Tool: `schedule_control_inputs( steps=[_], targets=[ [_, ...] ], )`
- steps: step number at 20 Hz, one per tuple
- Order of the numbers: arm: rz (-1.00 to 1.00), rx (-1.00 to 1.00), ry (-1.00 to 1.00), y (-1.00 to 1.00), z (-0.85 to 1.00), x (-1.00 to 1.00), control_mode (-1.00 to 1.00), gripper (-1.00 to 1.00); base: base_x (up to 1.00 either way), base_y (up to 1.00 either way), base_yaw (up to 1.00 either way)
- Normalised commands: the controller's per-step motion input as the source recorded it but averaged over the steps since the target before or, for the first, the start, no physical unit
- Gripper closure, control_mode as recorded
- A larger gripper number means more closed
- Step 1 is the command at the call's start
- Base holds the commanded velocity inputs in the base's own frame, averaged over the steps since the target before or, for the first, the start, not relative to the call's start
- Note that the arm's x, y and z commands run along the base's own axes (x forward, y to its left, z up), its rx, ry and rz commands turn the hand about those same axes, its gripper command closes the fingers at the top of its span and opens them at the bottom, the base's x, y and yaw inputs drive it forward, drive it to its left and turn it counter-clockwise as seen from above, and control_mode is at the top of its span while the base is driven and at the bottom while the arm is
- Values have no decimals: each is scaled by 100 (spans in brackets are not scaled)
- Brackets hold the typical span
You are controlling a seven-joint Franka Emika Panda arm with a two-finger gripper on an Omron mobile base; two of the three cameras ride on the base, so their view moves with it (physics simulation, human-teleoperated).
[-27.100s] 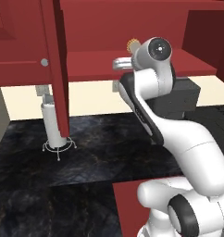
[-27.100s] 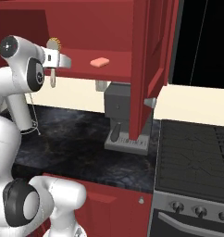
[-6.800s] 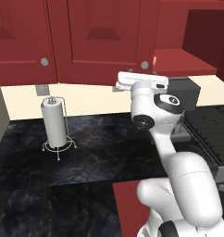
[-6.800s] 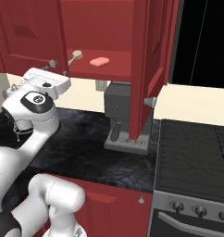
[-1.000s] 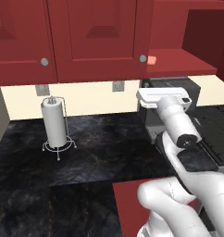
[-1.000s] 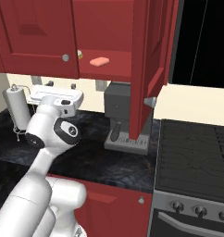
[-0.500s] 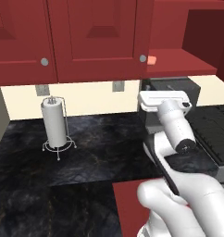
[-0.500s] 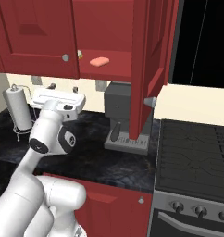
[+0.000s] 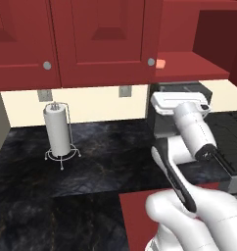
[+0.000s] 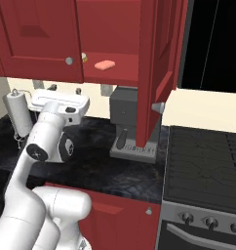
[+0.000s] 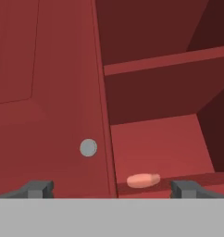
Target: Pick up the dish brush and bar soap from the sink, and place them back in the cabinet, and close the cabinet doors.
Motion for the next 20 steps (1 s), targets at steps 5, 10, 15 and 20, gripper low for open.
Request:
schedule_control_inputs(
  steps=[5,10,15,20],
  targets=[
    [0,0,8,0,33,-34,-100,-100,0,0,0],
    [0,0,9,0,34,-39,-100,-100,0,0,0],
    [0,0,7,-6,10,-41,-100,-100,0,0,0],
    [0,0,7,-11,0,-27,-100,-100,0,0,0]
  ],
)
